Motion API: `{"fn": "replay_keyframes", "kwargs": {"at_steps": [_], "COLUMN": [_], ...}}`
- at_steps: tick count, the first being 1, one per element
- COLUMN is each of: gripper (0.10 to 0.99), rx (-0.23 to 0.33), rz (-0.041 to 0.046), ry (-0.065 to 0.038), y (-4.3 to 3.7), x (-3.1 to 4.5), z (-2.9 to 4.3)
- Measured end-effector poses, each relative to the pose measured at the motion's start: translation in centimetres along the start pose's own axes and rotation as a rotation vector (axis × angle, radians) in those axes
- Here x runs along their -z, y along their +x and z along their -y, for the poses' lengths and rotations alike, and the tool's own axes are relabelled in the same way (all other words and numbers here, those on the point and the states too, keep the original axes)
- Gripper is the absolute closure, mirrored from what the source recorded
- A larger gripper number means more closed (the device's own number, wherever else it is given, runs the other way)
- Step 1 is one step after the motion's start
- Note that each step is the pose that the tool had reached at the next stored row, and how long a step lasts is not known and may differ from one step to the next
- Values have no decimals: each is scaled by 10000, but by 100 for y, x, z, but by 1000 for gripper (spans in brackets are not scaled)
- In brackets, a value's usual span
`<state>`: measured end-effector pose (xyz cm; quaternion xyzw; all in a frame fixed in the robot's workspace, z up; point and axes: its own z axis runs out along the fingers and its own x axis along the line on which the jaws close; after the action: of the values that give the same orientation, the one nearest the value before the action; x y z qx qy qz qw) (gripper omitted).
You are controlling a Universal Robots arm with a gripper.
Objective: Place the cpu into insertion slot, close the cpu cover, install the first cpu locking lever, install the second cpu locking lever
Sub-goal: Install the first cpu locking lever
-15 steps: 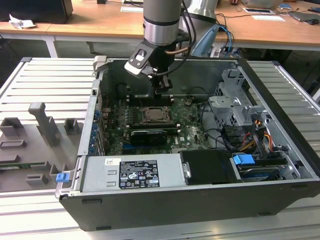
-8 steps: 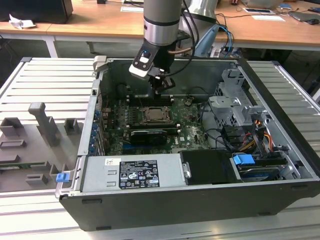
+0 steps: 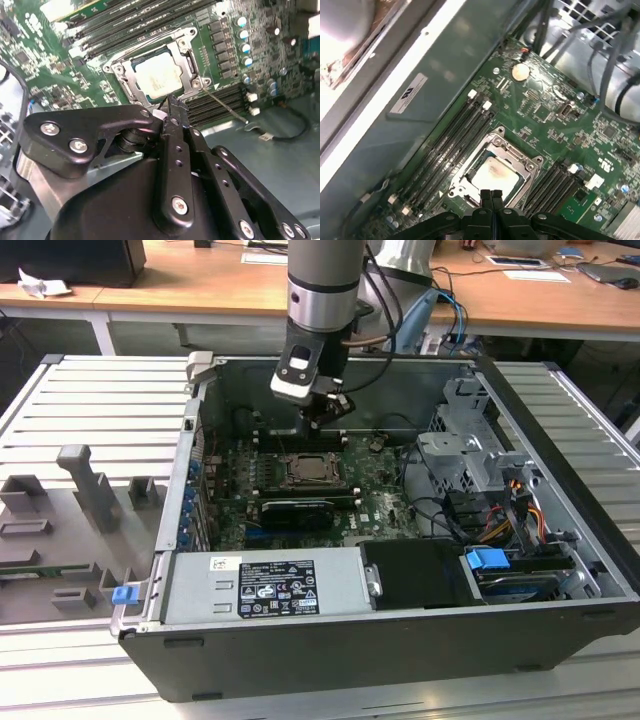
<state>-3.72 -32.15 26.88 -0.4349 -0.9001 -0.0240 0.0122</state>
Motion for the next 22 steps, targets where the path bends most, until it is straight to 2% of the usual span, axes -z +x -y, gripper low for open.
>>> {"fn": "replay_keyframes", "kwargs": {"at_steps": [2, 14, 20, 22], "gripper": [980, 980, 980, 980], "rx": [647, 3123, 4823, 5109], "rz": [-20, -102, -155, -162], "ry": [29, 135, 211, 219], "y": [0, 0, -1, -1], "x": [-1, -7, -20, -22], "z": [0, 0, 1, 1]}}
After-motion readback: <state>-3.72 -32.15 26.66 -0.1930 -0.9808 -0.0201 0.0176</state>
